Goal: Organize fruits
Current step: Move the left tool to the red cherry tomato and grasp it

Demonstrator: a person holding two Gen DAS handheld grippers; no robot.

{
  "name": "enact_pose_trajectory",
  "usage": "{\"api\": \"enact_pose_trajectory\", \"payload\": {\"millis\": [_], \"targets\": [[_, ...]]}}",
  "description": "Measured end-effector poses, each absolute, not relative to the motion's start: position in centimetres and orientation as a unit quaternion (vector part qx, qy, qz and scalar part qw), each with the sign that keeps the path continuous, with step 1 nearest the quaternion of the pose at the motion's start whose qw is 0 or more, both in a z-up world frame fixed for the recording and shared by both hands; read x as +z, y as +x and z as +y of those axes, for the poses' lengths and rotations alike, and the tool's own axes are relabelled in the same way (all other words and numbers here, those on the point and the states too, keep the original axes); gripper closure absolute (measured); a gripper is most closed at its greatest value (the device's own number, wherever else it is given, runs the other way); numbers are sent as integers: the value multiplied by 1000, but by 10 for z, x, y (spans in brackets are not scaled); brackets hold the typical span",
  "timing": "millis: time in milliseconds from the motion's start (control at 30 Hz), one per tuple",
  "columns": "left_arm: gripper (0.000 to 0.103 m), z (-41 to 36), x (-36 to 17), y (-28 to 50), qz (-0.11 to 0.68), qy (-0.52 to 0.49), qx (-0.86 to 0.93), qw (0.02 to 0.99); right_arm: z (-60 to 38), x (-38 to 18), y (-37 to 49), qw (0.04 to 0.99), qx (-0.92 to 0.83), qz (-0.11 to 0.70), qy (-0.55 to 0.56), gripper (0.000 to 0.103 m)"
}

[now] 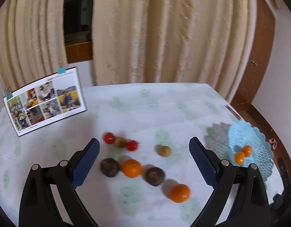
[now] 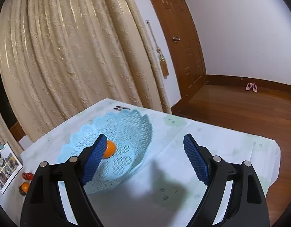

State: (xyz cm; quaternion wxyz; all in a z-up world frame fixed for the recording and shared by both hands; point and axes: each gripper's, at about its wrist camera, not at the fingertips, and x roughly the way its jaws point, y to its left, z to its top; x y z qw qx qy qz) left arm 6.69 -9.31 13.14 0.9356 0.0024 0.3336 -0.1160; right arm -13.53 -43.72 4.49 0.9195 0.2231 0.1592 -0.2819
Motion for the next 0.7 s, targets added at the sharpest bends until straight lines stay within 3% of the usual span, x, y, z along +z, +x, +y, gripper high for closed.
{"api": "enact_pose_trajectory", "payload": {"millis": [200, 500, 700], "targets": [[8, -63, 121, 92, 349, -13, -88, 933, -409, 56, -128, 932, -250, 164, 203, 19], [8, -30, 74, 157, 434, -70, -68, 896, -373, 67, -115, 945, -202, 185, 179, 19], [23, -32, 51, 185, 476, -82, -69, 873, -355, 64, -106, 947, -188, 207, 160, 19]]}}
